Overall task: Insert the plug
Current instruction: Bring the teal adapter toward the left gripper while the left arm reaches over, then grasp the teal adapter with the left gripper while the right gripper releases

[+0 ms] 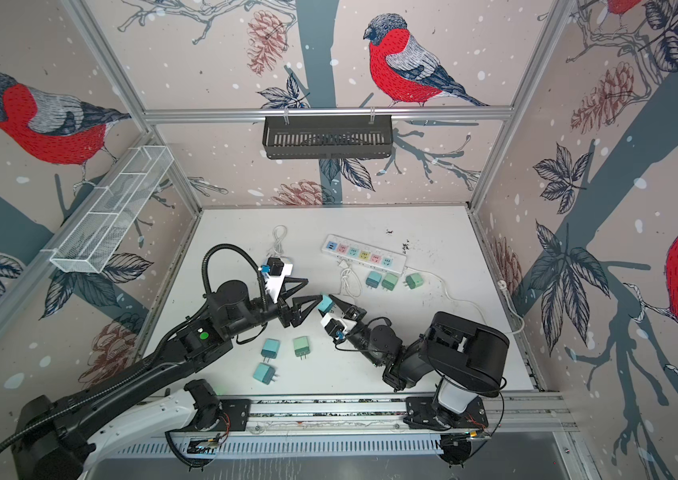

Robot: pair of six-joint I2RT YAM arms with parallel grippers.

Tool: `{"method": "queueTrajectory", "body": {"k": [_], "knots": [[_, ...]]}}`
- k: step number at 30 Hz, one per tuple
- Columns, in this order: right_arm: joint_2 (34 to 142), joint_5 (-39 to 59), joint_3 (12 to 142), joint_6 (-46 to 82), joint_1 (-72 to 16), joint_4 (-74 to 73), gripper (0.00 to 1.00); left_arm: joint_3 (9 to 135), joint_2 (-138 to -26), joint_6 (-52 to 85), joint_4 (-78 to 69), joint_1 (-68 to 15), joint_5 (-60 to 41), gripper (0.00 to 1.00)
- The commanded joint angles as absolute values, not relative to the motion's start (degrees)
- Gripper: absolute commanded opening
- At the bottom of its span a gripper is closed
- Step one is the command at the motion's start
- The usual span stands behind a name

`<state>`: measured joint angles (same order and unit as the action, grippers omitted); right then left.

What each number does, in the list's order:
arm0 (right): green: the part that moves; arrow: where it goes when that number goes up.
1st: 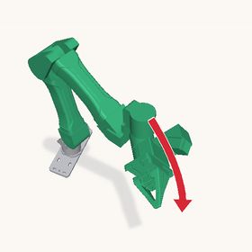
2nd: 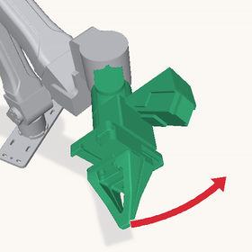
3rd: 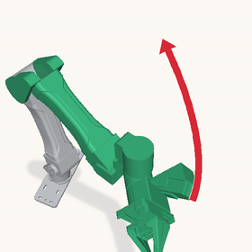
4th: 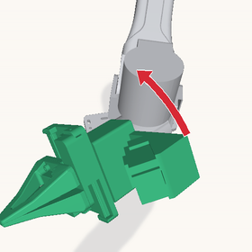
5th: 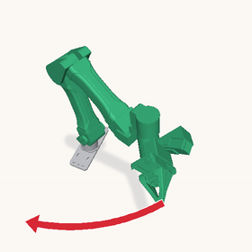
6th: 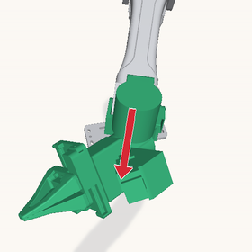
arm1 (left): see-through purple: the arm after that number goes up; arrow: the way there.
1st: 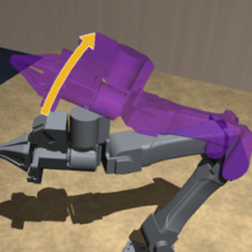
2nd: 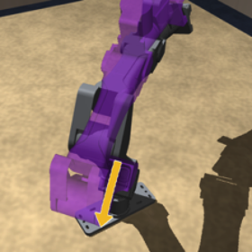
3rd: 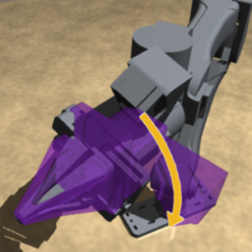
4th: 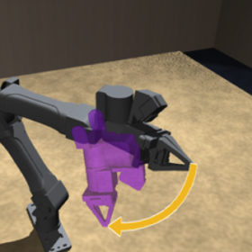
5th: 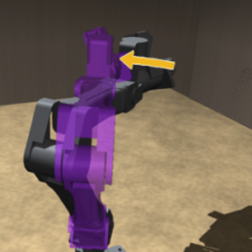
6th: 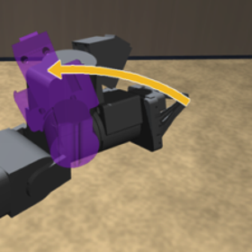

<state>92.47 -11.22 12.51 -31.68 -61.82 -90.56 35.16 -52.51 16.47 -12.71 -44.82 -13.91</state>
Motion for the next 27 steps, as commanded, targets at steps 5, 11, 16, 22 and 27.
{"method": "queueTrajectory", "body": {"k": [5, 11, 16, 22, 27], "knots": [[89.03, -10.73, 10.21, -32.11, -62.23, -101.45, 0.00, 35.15, -55.20, 14.68, -13.88, -45.26, -11.56, 0.75], [87.71, -9.88, 9.23, -31.27, -62.06, -101.76, 0.00, 34.73, -57.54, 13.90, -14.03, -45.92, -14.52, 0.73], [88.24, -9.61, 9.15, -30.98, -62.19, -103.12, 0.00, 34.10, -58.78, 13.39, -14.98, -46.08, -16.66, 0.72], [87.47, -9.67, 8.02, -30.42, -62.05, -104.68, 0.01, 34.19, -60.62, 13.03, -15.21, -46.91, -18.80, 0.69], [87.26, -9.69, 7.87, -30.15, -61.96, -104.56, 0.01, 34.27, -61.72, 12.91, -16.16, -47.67, -20.39, 0.66]]}}
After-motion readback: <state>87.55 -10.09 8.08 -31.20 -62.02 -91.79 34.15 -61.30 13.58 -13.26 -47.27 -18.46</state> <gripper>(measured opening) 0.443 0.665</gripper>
